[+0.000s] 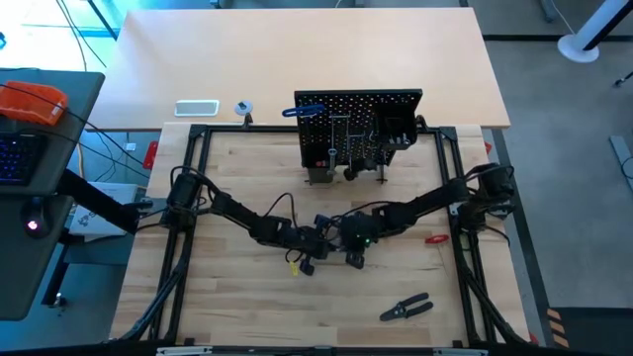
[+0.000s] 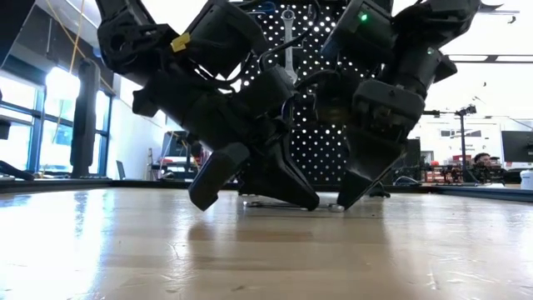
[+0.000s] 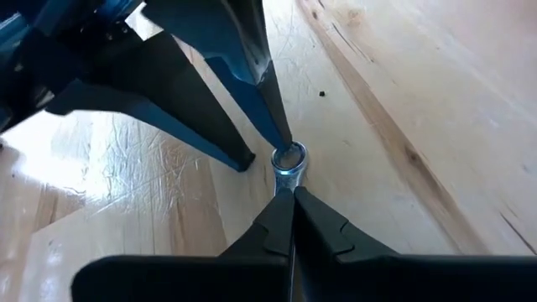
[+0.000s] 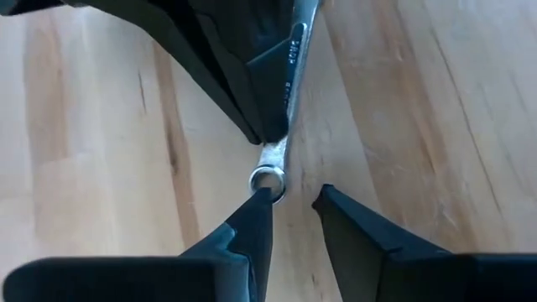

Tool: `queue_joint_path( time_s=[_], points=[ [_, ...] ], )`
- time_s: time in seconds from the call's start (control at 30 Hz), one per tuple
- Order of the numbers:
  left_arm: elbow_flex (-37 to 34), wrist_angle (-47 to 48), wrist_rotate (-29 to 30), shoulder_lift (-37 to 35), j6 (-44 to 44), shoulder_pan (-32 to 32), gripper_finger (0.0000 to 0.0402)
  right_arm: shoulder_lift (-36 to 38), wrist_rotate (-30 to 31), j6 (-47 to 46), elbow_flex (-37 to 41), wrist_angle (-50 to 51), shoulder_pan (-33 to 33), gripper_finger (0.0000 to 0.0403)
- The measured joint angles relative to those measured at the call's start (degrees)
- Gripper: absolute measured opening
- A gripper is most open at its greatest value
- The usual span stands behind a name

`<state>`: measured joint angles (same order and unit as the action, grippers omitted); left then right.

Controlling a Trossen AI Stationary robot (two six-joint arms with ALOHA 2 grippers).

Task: Hang tools onto peg board
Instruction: Hang the wrench on the pegboard

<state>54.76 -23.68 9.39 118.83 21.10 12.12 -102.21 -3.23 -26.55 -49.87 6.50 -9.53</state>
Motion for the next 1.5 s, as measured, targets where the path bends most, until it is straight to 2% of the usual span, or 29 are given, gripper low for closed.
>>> queue_joint_path(
  time_s=[0.2,0.6,1.0,1.2,1.33,1.5],
  points=[
    [0.02,-0.98,-0.33,0.00,-0.02,-0.04,0.0000,0.06,5.18,0.91,-0.04,0.67,-1.60,0.0099],
    [0.09,-1.73,-1.63,0.06,-1.30,-0.31,0.0000,4.11,6.84,1.18,0.07,2.89,-1.48,0.0099],
    [0.51,-3.13,-2.13,0.13,-2.54,-1.25,0.0000,3.82,5.99,1.07,0.11,2.03,-1.78,0.0099],
    [0.57,-3.13,-2.00,0.14,-3.04,-1.29,0.0000,1.20,5.39,1.05,0.11,-2.25,-2.66,0.0099],
    [0.61,-3.06,-1.88,0.13,-3.69,-1.29,0.0000,0.61,8.84,0.44,0.11,-0.58,-3.40,0.0099],
    [0.61,-3.04,-1.84,0.13,-3.98,-1.29,0.0000,0.61,7.55,-0.20,0.11,-1.20,-3.40,0.0099]
  ],
)
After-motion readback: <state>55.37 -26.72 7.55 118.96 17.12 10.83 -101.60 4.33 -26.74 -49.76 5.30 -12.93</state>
